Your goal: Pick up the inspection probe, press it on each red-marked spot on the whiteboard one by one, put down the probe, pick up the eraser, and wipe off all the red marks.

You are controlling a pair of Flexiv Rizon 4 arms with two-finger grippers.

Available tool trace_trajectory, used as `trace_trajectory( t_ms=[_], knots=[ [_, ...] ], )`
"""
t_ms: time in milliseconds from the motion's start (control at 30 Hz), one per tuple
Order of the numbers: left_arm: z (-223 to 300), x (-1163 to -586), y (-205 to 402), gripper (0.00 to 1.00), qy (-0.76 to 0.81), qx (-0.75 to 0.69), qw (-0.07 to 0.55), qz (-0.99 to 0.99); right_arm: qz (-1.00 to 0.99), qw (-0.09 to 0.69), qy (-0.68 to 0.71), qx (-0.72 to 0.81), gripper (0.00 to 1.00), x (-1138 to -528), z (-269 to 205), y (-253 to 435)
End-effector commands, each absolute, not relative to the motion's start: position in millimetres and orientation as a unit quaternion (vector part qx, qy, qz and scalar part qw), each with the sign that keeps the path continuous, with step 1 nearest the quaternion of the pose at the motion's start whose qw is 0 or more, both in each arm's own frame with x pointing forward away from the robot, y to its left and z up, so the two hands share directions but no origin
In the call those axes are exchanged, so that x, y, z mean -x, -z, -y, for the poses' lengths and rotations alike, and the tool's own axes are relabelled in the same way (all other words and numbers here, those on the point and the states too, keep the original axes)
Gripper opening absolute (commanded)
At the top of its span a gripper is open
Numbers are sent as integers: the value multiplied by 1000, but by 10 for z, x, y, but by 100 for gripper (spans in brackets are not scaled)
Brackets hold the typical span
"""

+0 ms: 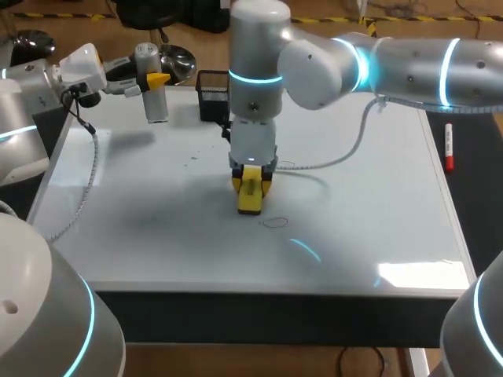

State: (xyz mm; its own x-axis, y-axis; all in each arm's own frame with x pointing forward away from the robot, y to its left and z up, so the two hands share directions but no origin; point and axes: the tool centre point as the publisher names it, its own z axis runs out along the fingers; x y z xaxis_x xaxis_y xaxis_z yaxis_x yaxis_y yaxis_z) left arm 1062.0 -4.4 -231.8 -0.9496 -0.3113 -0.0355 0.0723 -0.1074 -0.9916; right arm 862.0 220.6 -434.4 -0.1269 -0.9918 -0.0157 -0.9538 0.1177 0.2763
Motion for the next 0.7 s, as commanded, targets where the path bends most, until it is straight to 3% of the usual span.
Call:
trace_trajectory(
  t_ms=[33,700],
  knots=[
    [52,-10610,2308,0,738,92,132,-655,743,84,110,-655,0,-8531,-2124,4721],
    [52,-10610,2308,0,738,92,132,-655,729,39,72,-680,0,-8786,-2049,3867]
  ],
)
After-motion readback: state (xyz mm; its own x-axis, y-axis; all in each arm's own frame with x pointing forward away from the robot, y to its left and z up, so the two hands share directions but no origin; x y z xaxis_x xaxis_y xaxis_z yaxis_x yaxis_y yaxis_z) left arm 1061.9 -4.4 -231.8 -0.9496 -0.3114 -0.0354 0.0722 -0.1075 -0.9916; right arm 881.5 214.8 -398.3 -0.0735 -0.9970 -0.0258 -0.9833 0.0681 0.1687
